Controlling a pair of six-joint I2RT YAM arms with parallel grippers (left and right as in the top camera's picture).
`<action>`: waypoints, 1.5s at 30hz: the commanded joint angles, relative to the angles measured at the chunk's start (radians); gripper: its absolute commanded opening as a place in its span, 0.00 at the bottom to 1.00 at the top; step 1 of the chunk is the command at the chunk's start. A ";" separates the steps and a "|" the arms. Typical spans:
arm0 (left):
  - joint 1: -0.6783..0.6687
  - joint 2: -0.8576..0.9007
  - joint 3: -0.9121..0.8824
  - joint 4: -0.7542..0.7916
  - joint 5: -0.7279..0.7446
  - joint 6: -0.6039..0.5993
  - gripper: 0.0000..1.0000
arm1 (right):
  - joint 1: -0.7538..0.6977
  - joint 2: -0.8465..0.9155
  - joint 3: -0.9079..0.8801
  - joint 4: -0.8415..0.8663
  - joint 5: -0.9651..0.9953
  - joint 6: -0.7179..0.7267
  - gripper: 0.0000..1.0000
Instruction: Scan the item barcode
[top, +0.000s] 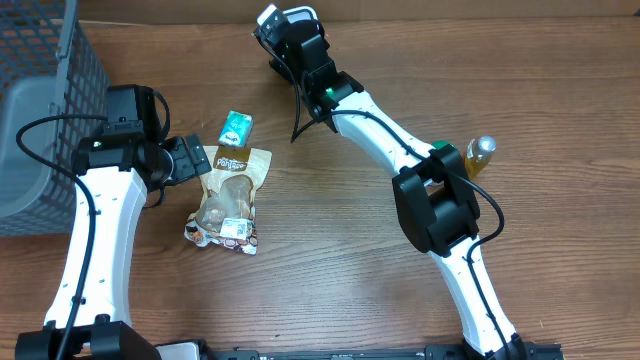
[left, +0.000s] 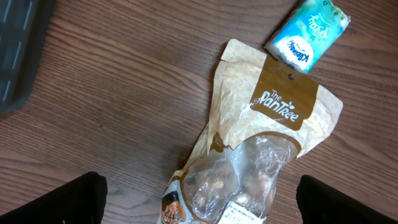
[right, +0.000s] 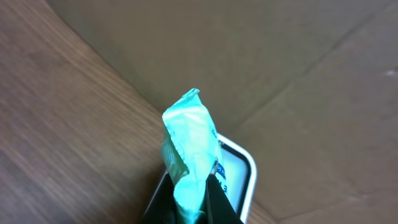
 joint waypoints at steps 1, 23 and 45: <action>0.000 0.009 0.007 0.002 -0.013 0.003 0.99 | -0.011 0.047 0.003 -0.026 -0.064 0.071 0.08; 0.000 0.009 0.007 0.002 -0.013 0.003 1.00 | -0.017 0.036 0.003 0.260 0.233 -0.343 0.04; 0.000 0.009 0.007 0.002 -0.013 0.003 1.00 | -0.018 0.038 0.003 0.000 -0.098 -0.023 0.04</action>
